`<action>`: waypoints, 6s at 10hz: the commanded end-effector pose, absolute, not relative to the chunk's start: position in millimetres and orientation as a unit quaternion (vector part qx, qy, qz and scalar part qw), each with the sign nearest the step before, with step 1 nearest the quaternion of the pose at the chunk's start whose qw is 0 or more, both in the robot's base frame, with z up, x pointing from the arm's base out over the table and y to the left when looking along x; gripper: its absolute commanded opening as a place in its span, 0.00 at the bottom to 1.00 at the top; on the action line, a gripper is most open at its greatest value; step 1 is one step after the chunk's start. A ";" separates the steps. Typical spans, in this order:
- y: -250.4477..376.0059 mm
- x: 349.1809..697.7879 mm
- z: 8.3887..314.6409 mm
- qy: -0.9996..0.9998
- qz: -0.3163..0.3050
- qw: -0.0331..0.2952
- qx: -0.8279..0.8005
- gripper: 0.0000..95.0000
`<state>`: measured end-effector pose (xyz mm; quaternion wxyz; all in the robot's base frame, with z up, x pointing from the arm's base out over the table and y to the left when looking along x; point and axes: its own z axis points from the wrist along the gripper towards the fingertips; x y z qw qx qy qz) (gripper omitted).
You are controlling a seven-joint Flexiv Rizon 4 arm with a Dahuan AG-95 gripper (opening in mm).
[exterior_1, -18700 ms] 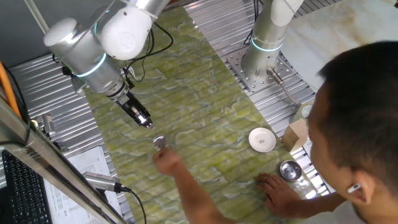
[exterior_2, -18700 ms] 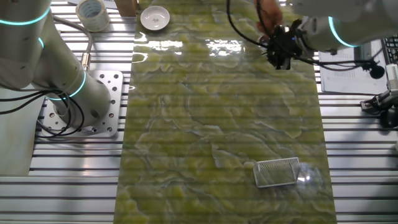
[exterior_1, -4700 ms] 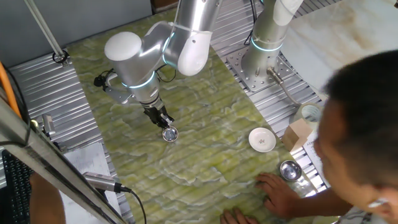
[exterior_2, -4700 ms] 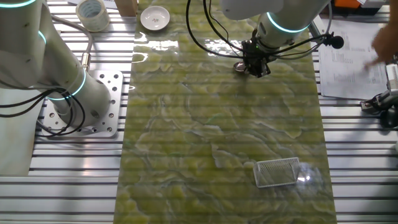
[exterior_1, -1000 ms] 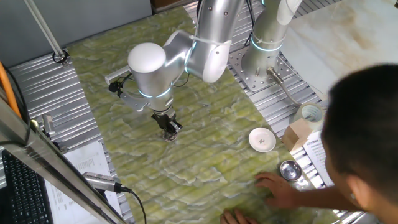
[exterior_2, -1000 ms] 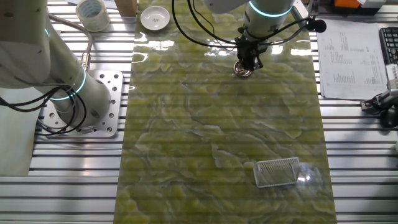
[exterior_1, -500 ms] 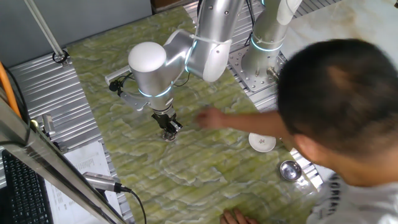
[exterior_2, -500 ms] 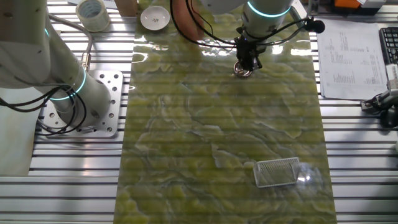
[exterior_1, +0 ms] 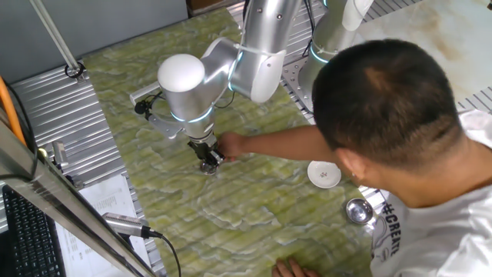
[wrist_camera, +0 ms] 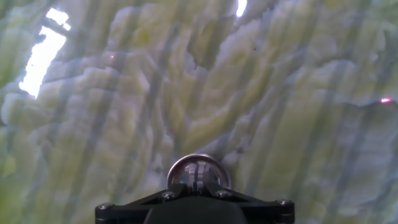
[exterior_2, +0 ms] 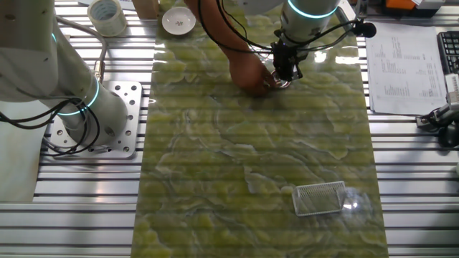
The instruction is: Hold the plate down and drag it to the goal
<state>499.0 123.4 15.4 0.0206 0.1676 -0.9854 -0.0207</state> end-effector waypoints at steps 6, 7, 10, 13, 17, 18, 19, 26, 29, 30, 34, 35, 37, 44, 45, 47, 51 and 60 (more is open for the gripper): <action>123.1 497.3 8.8 -0.985 -0.017 0.019 0.170 0.00; 123.1 497.2 8.8 -0.985 -0.018 0.021 0.169 0.00; 121.1 492.2 7.0 -0.985 -0.019 0.027 0.171 0.00; 117.1 486.4 7.3 -0.984 -0.015 0.032 0.177 0.00; 110.5 481.7 -0.5 -0.983 -0.013 0.027 0.180 0.00; 107.9 480.8 -0.3 -0.983 -0.010 0.031 0.183 0.00; 104.0 481.1 1.1 -0.982 -0.013 0.028 0.186 0.00; 91.3 480.0 2.3 -0.980 -0.012 0.028 0.195 0.00; 86.4 480.0 3.3 -0.980 -0.012 0.027 0.196 0.00; 85.5 480.1 3.5 -0.980 -0.013 0.027 0.195 0.00; 84.2 480.2 -0.7 -0.981 -0.012 0.023 0.193 0.00; 83.9 480.4 -1.2 -0.981 -0.011 0.022 0.194 0.00; 80.9 481.0 0.4 -0.980 -0.009 0.023 0.197 0.00; 69.6 480.5 1.4 -0.978 -0.007 0.026 0.208 0.00; 69.2 480.5 1.3 -0.978 -0.007 0.025 0.209 0.00; 68.8 480.4 1.3 -0.977 -0.006 0.026 0.211 0.00; 68.3 480.2 1.6 -0.976 -0.008 0.028 0.214 0.00; 66.7 481.7 16.1 -0.977 -0.016 0.034 0.210 0.00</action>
